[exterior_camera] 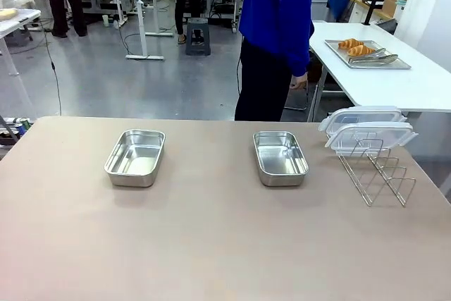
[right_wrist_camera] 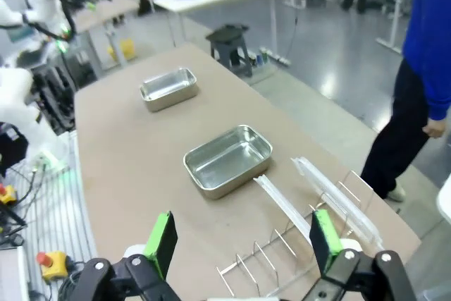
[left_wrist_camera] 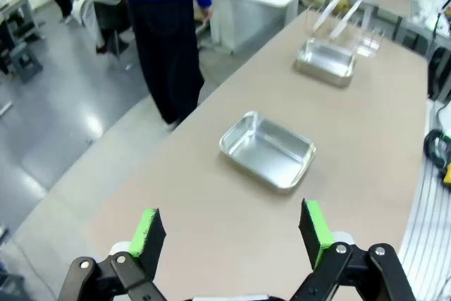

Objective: Place the bread in airtight containers.
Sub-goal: Lift both Airtight Container.

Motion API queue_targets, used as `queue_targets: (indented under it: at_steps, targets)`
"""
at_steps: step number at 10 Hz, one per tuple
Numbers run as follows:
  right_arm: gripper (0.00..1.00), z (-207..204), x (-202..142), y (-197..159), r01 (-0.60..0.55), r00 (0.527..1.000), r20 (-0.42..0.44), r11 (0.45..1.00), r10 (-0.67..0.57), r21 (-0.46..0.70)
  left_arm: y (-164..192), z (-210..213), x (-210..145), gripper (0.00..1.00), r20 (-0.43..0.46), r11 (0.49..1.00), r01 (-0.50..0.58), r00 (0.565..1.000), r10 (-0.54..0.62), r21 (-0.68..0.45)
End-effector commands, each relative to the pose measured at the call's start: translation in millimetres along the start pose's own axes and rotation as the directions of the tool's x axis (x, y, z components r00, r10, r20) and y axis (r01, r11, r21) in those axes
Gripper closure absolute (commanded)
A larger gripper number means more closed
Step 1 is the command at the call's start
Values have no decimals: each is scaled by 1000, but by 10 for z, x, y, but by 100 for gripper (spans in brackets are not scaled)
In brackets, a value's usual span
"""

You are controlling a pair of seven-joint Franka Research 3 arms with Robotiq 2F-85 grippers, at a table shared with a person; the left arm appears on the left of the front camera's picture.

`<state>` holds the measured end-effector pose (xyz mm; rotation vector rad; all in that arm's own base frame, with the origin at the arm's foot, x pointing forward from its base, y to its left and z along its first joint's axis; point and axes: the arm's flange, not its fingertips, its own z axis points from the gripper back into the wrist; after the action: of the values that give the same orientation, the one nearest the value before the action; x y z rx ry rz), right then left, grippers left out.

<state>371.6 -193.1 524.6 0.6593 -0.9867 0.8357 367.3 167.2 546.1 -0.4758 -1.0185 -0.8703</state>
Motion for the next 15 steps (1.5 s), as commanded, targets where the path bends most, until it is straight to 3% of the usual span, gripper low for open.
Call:
queue_targets:
  at_steps: [1, 2, 3, 4, 15]
  targets:
    - [0, 48, -98, -94, -6, 999, 36, 1000, 6, 20, -110, -108, -73, 0, 70, 999, 20, 997, -18, -30]
    - [0, 81, -130, -101, -3, 999, 51, 1000, 2, 19, -132, -115, -57, 0, 83, 999, 18, 996, -16, -34]
    - [0, 117, -141, -112, 1, 999, 51, 1000, -3, 24, -108, -106, -43, 0, 60, 999, -50, 997, 51, -14]
    - [0, 71, -185, -48, 19, 999, 40, 1000, -19, 16, -106, -86, -31, 0, 67, 1000, -2, 998, 4, -26]
    - [0, 71, -185, -48, 19, 999, 40, 1000, -19, 16, -106, -86, -31, 0, 67, 1000, -2, 998, 4, -26]
